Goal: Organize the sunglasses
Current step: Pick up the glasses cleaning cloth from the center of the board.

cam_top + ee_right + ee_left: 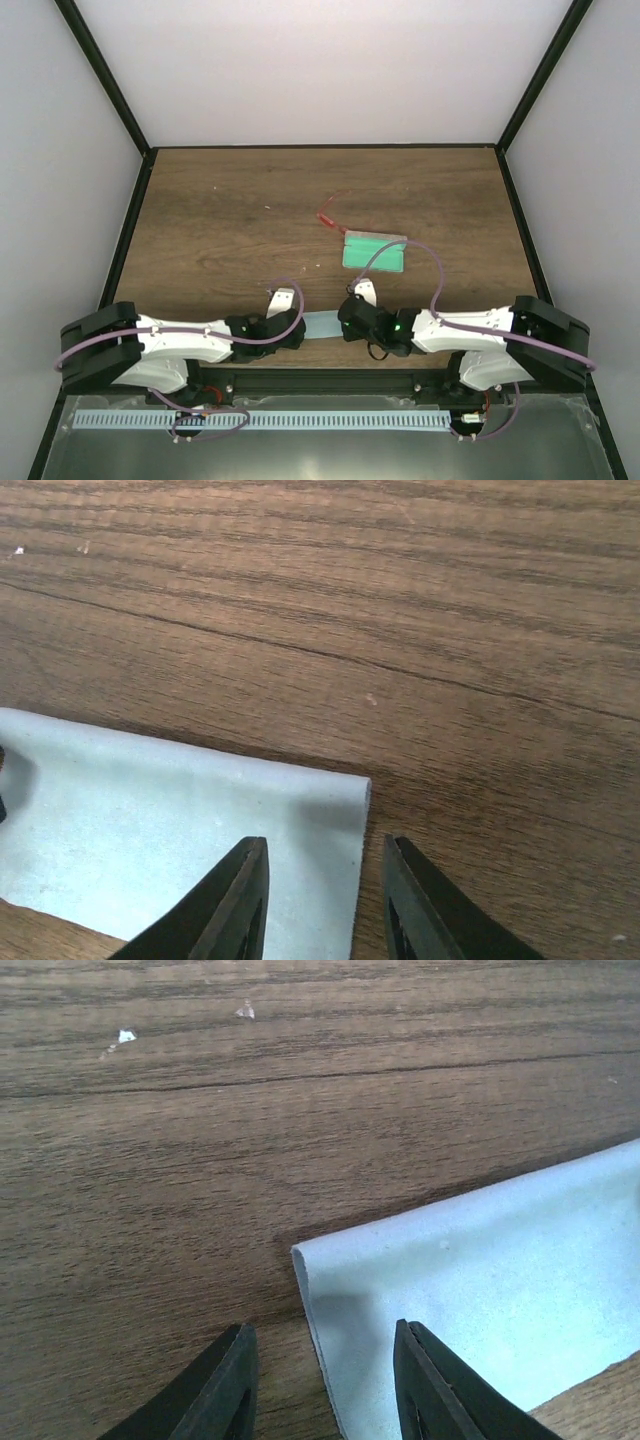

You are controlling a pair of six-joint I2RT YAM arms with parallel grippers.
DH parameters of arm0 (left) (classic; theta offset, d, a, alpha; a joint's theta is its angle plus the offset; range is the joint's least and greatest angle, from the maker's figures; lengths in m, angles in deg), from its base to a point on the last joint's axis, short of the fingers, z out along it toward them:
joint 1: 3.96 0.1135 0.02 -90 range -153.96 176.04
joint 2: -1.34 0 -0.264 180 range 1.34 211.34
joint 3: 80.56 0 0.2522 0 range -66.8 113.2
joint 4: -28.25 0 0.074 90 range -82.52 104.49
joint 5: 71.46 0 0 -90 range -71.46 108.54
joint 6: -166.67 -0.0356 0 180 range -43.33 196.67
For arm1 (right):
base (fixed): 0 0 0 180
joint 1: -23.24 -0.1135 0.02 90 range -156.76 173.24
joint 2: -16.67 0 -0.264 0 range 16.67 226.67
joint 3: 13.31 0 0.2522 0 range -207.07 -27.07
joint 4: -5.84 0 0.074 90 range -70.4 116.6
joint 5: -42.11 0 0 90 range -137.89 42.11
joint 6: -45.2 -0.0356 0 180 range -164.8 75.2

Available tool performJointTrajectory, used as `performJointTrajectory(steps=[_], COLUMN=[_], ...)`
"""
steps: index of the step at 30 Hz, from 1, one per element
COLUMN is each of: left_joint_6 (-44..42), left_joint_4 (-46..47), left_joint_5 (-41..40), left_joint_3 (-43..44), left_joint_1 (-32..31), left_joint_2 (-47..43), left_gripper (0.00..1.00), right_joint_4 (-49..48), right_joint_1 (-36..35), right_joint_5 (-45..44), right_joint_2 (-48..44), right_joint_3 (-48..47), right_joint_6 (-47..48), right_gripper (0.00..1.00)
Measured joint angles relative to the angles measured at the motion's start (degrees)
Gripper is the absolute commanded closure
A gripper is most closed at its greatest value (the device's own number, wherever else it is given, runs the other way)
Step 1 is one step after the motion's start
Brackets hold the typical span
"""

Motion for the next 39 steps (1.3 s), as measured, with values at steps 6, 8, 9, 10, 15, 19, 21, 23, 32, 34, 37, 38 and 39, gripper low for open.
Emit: performJointTrajectory(steps=[6, 8, 9, 10, 15, 19, 21, 23, 32, 34, 37, 38, 39], left_joint_6=[0.9, 1.0, 1.0, 1.0, 1.0, 0.9, 0.7, 0.6, 0.7, 0.8, 0.8, 0.8, 0.7], left_joint_4=[-0.3, -0.3, -0.4, -0.4, -0.4, 0.3, 1.2, 2.0, 2.7, 2.7, 2.7, 2.7, 2.7], left_joint_5=[-1.1, -1.2, -1.3, -1.3, -1.5, -1.5, -1.3, -1.1, 0.0, 0.2, 0.4, 0.5, 0.5], left_joint_3=[0.1, 0.1, 0.1, 0.1, 0.1, 0.1, 0.1, 0.1, 0.1, 0.1, 0.0, 0.0, 0.0], left_joint_1=[-0.1, -0.1, -0.1, -0.1, -0.1, -0.1, -0.1, -0.2, -0.4, -0.4, -0.4, -0.5, -0.5], left_joint_2=[0.4, 0.4, 0.4, 0.4, 0.5, 1.0, 1.4, 1.7, 2.0, 2.0, 2.0, 2.0, 2.0], left_gripper=[0.64, 0.64, 0.64, 0.64, 0.68, 0.72, 0.72, 0.74, 0.88, 0.91, 0.96, 0.96, 0.96], right_joint_4=[-2.6, -3.1, -3.8, -4.0, -4.7, -5.4, -5.5, -5.5, -5.5, -5.5, -5.5, -5.5, -5.5], right_joint_1=[0.0, 0.0, 0.0, 0.0, 0.0, 0.0, 0.0, 0.0, 0.0, 0.0, -0.1, -0.1, -0.1], right_joint_5=[1.4, 1.6, 1.6, 1.6, 1.7, 1.7, 1.7, 1.7, 1.7, 1.7, 1.8, 1.8, 1.9], right_joint_2=[2.5, 4.0, 4.3, 4.3, 4.4, 4.3, 4.3, 4.4, 4.4, 4.4, 4.4, 4.4, 4.4], right_joint_3=[0.1, 0.2, 0.2, 0.2, 0.4, 0.7, 0.8, 0.9, 1.0, 1.1, 1.1, 1.1, 1.1], right_joint_6=[-0.1, -0.2, -0.3, -0.3, -0.6, -0.6, -0.8, -1.0, -1.4, -1.4, -1.4, -1.4, -1.4], right_gripper=[0.77, 0.77, 0.77, 0.76, 0.77, 0.83, 0.86, 0.89, 0.96, 0.97, 0.98, 0.99, 0.99])
